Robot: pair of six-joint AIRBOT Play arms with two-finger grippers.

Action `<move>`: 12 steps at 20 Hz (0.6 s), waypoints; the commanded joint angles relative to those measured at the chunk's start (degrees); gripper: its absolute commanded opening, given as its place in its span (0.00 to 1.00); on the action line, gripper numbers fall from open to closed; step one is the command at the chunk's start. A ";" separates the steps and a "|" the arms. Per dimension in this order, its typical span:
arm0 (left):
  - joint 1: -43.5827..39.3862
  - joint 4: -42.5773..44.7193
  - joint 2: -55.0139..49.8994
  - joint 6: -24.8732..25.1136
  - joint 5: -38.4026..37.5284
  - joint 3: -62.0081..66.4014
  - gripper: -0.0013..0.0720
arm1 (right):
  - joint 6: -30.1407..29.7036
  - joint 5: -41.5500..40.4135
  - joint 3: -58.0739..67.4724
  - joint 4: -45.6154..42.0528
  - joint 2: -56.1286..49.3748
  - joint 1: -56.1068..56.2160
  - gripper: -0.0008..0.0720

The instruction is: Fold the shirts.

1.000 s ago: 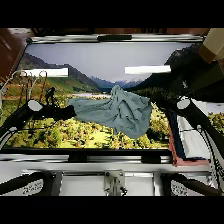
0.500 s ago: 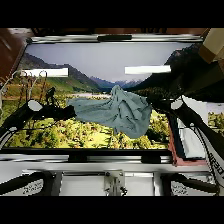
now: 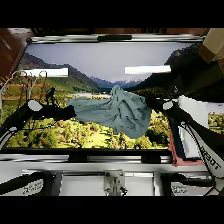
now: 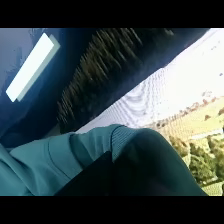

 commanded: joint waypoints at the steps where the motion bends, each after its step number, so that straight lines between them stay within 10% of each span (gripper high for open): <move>1: 0.66 0.02 0.02 0.07 0.17 0.52 0.07 | -2.21 -1.40 1.49 0.59 -0.31 0.20 0.10; 7: 9.33 0.00 5.11 8.37 -10.25 27.06 0.07 | -23.08 11.52 10.16 0.33 11.28 0.15 0.10; 12: 16.39 0.02 11.52 3.63 -10.40 64.83 0.07 | -24.46 20.00 20.70 -6.05 29.14 -0.87 0.10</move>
